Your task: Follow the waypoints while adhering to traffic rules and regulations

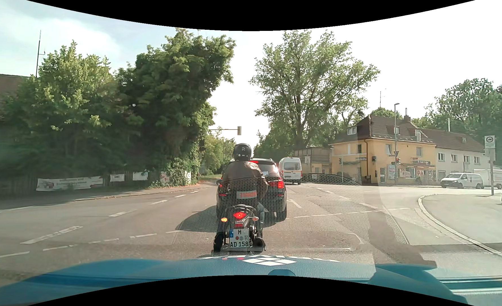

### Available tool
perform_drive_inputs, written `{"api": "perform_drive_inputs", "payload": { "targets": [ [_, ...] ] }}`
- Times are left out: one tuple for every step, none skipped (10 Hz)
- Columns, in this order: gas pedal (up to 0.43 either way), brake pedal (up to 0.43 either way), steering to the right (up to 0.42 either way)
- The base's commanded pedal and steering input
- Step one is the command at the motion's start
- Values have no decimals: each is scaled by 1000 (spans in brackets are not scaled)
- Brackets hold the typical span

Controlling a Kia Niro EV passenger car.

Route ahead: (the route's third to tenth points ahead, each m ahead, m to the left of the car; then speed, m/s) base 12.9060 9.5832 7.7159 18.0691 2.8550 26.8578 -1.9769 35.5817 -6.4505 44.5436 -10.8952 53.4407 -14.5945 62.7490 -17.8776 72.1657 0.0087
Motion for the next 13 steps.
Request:
{"api": "perform_drive_inputs", "payload": {
  "targets": [
    [0,299,-39],
    [0,299,-39],
    [0,299,-39],
    [0,299,-39],
    [0,299,-39],
    [0,299,-39],
    [0,299,-39],
    [0,299,-39],
    [0,299,-39],
    [0,299,-39],
    [0,299,-39],
    [0,299,-39],
    [0,299,-39]
  ]
}}
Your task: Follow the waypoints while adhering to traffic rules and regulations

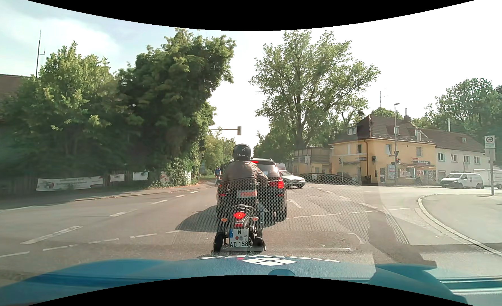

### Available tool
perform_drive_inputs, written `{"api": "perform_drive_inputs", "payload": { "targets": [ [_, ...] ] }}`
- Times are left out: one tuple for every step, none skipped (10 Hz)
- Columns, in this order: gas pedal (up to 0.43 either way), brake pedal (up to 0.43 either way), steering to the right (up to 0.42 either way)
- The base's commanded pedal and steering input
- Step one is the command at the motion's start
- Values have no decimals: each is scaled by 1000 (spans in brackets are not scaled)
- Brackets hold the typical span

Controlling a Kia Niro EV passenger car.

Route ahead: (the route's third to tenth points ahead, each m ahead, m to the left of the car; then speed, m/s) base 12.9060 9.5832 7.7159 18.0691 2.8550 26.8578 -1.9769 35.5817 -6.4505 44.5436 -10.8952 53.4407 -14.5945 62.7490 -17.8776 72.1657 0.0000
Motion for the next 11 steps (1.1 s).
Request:
{"api": "perform_drive_inputs", "payload": {
  "targets": [
    [0,299,-39],
    [0,299,-39],
    [0,299,-39],
    [0,299,-39],
    [0,299,-39],
    [0,299,-39],
    [0,299,-39],
    [0,299,-39],
    [0,299,-39],
    [0,299,-39],
    [0,299,-39]
  ]
}}
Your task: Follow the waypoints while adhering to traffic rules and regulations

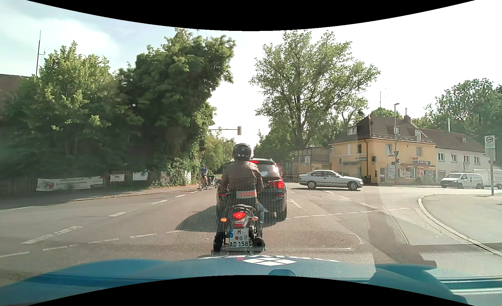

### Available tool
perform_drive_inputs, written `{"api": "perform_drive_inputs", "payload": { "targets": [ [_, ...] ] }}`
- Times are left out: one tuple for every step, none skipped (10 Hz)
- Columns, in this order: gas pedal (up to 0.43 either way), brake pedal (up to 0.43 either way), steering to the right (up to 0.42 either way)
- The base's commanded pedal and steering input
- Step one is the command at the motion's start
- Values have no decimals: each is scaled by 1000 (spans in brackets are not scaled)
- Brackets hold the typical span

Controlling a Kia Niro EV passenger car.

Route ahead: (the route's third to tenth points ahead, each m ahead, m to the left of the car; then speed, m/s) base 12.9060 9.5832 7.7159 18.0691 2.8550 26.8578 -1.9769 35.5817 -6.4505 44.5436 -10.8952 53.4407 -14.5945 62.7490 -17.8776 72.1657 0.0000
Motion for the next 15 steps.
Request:
{"api": "perform_drive_inputs", "payload": {
  "targets": [
    [0,299,-39],
    [0,299,-39],
    [0,299,-39],
    [0,299,-39],
    [0,299,-39],
    [0,299,-39],
    [0,299,-39],
    [0,299,-39],
    [0,299,-39],
    [0,299,-39],
    [0,299,-39],
    [0,299,-39],
    [0,299,-39],
    [0,299,-39],
    [0,299,-39]
  ]
}}
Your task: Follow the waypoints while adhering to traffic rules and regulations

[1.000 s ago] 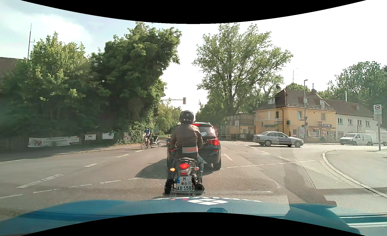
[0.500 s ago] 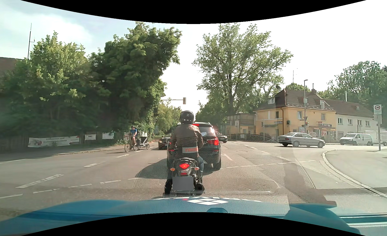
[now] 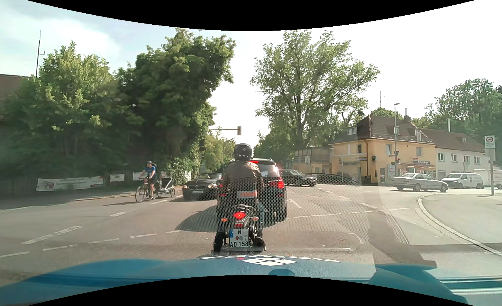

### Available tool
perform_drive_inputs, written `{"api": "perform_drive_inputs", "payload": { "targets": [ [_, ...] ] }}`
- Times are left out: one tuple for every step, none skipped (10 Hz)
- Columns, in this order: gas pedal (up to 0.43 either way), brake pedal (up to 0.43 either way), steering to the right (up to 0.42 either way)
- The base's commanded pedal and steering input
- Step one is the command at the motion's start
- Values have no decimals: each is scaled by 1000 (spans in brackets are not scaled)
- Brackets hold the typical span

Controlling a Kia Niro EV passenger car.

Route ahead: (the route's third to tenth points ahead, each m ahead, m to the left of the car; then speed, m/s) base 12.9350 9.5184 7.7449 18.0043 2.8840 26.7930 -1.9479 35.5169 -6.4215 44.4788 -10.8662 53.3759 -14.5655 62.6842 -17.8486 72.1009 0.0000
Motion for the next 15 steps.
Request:
{"api": "perform_drive_inputs", "payload": {
  "targets": [
    [0,299,-39],
    [0,299,-39],
    [0,299,-39],
    [0,299,-39],
    [0,299,-39],
    [0,299,-39],
    [0,299,-39],
    [0,299,-39],
    [0,299,-39],
    [0,299,-39],
    [0,299,-39],
    [0,299,-39],
    [0,299,-39],
    [0,299,-39],
    [0,299,-39]
  ]
}}
